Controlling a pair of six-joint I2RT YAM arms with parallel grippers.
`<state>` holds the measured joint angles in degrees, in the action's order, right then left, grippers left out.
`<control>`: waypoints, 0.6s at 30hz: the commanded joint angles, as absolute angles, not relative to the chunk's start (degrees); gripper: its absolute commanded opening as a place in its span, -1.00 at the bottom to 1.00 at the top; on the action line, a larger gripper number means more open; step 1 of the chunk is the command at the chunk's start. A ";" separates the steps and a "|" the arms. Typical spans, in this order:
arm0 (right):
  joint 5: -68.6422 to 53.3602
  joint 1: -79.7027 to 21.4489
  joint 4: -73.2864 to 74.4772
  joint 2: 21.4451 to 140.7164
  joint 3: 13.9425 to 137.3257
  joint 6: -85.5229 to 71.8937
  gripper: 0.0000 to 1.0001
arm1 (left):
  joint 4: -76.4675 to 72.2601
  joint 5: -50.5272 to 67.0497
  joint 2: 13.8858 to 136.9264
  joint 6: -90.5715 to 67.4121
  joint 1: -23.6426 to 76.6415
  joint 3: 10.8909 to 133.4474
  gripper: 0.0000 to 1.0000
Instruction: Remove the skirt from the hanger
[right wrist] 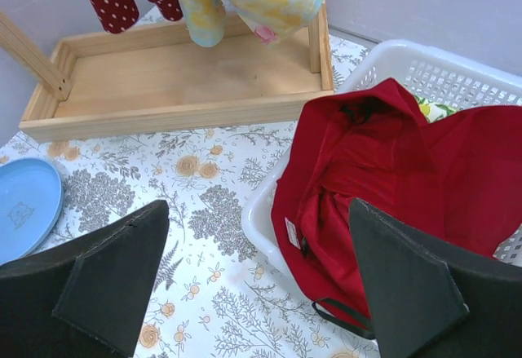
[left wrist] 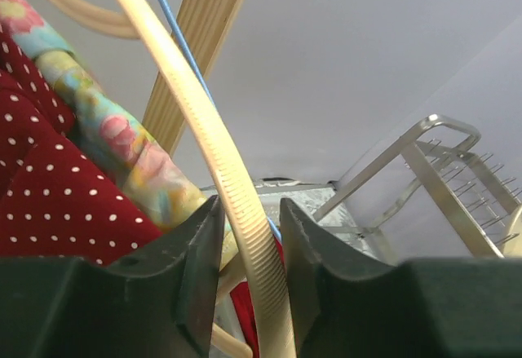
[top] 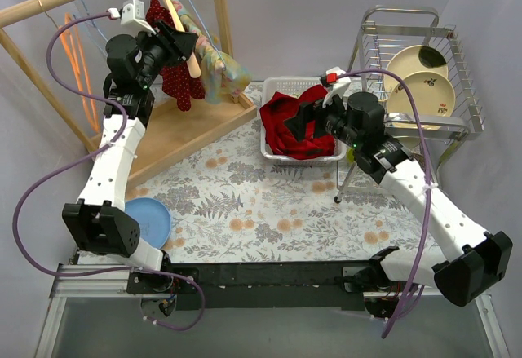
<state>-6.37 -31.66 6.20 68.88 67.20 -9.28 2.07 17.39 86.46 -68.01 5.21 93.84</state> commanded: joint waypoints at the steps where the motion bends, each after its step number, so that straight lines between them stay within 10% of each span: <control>1: -6.42 -31.99 2.20 65.57 66.19 -9.41 0.96 | 0.79 19.07 86.31 -68.03 5.10 96.06 -0.54; 4: -6.15 -31.90 2.28 65.13 66.00 -9.23 0.96 | 0.35 19.95 85.96 -68.29 5.10 96.42 -1.00; 18: -6.86 -31.90 3.34 61.88 65.48 -9.14 0.96 | 0.35 16.97 82.36 -65.22 5.10 99.23 -1.00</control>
<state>-6.42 -31.68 5.43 63.66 65.04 -9.23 3.53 18.50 87.22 -67.94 4.99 95.46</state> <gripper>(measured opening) 0.981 0.218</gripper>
